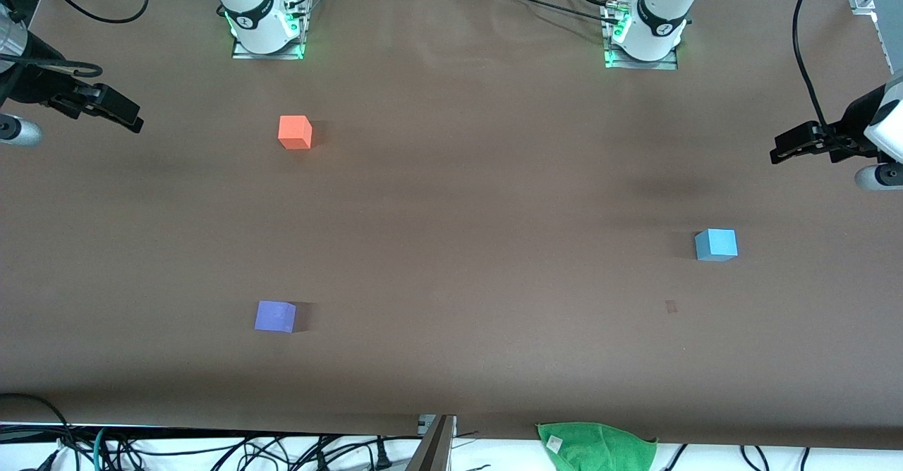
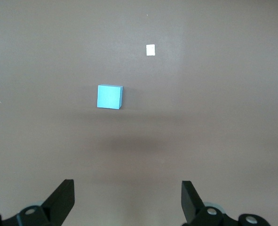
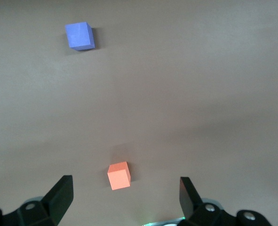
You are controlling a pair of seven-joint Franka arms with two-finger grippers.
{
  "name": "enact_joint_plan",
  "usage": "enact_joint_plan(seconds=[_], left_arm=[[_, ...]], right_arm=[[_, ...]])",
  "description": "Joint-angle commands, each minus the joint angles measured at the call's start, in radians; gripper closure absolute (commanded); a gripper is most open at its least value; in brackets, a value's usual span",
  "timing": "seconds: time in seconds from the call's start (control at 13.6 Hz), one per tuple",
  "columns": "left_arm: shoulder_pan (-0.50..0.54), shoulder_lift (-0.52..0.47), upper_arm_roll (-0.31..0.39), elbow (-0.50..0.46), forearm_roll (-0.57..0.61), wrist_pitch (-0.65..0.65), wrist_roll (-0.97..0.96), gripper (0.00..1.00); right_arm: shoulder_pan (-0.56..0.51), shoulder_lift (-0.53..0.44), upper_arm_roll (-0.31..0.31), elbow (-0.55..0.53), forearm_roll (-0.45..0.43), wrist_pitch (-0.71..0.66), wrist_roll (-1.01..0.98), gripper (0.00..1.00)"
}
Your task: Place blue block between orange and purple blocks
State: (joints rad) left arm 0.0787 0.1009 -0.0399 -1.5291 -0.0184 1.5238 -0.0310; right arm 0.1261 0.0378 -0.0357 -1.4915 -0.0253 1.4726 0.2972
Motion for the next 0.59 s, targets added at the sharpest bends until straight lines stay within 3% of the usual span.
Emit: enact_joint_plan(seconds=[0.0, 0.51], left_arm=[[-0.002, 0.014, 0.000, 0.030, 0.003, -0.017, -0.009, 0.00], [-0.002, 0.014, 0.000, 0.030, 0.005, -0.017, -0.009, 0.00]], right_arm=[[-0.005, -0.003, 0.017, -0.018, -0.010, 0.029, 0.011, 0.00], [0.015, -0.007, 0.017, -0.019, -0.010, 0.015, -0.113, 0.00]])
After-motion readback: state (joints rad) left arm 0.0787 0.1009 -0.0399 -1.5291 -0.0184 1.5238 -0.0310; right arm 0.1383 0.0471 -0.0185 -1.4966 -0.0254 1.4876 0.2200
